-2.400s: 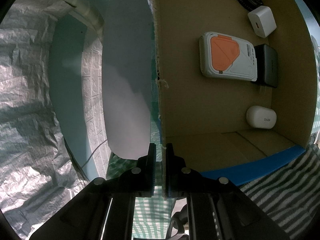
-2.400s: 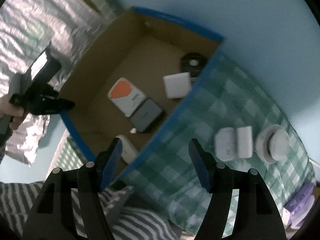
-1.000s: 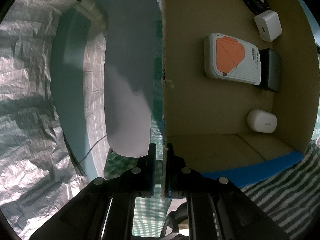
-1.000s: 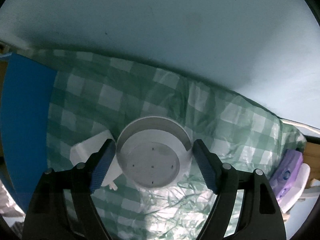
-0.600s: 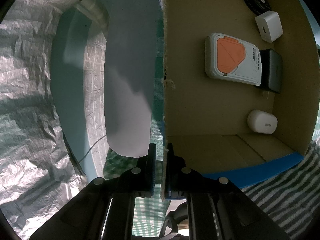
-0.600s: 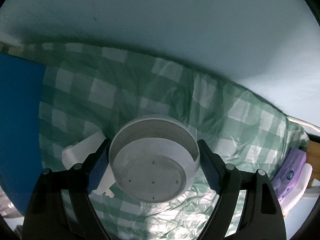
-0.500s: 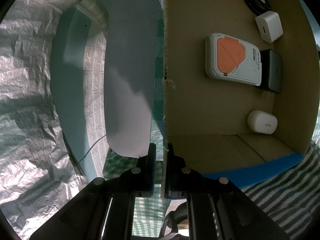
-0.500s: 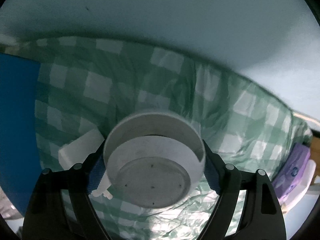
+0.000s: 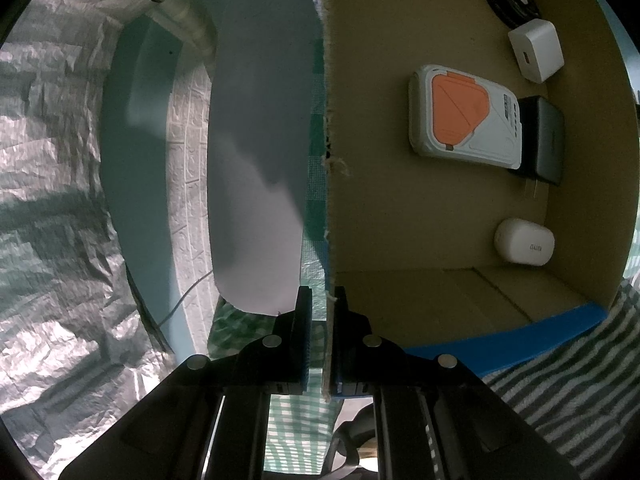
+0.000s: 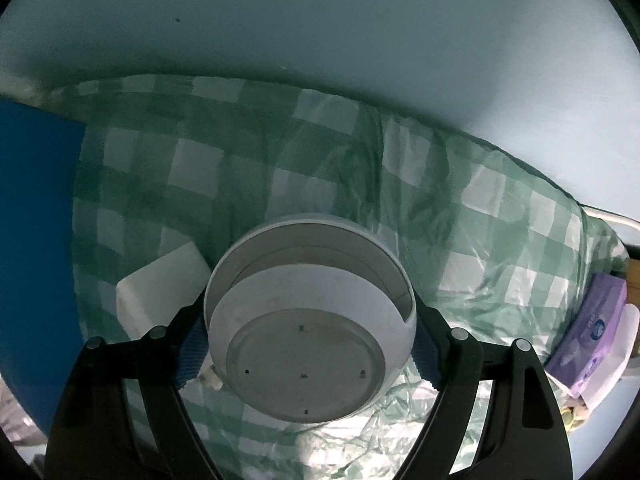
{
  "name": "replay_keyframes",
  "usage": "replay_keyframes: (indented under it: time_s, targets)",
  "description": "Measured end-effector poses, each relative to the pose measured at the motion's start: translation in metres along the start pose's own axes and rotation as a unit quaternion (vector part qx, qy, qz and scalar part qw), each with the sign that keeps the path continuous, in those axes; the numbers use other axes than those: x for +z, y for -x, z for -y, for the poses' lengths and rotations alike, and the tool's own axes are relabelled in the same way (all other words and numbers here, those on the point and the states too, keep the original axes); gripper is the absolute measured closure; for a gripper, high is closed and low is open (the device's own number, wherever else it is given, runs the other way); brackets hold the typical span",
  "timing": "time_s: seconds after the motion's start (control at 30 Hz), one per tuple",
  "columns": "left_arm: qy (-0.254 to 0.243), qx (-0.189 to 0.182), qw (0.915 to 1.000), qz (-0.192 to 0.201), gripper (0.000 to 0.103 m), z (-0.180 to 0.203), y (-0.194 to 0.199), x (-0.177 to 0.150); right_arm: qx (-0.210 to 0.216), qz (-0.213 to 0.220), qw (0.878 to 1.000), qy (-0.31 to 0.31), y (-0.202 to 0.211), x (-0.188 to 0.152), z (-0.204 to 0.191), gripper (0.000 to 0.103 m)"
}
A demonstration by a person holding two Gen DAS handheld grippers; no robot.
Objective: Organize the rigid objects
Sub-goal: 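Lift the white speaker and carry it over the box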
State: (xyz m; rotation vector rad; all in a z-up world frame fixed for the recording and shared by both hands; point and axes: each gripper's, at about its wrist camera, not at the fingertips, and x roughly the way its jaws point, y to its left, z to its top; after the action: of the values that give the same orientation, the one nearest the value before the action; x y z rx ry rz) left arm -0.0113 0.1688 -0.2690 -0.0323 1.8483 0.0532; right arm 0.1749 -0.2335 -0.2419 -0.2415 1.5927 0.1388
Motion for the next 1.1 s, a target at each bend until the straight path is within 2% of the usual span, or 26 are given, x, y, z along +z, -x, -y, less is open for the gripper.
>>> replay_keyframes:
  time_s: [0.23,0.57,0.77,1.1]
  targets:
    - [-0.002,0.000,1.0000,0.000,0.094,0.000,0.001,0.001,0.010,0.015,1.000,0.012,0.029,-0.016,-0.011,0.021]
    - [-0.003,-0.001,1.0000,0.003,0.094,-0.001,0.000,0.001,0.021,0.040,0.997,0.059,0.088,-0.013,-0.048,0.021]
    - [-0.005,-0.001,1.0000,0.004,0.094,0.000,0.001,0.001,0.031,0.060,0.994,0.091,0.110,-0.029,-0.094,0.021]
    - [-0.008,-0.002,1.0000,0.004,0.094,0.001,0.001,0.002,0.053,0.071,0.982,0.167,0.137,-0.028,-0.171,0.021]
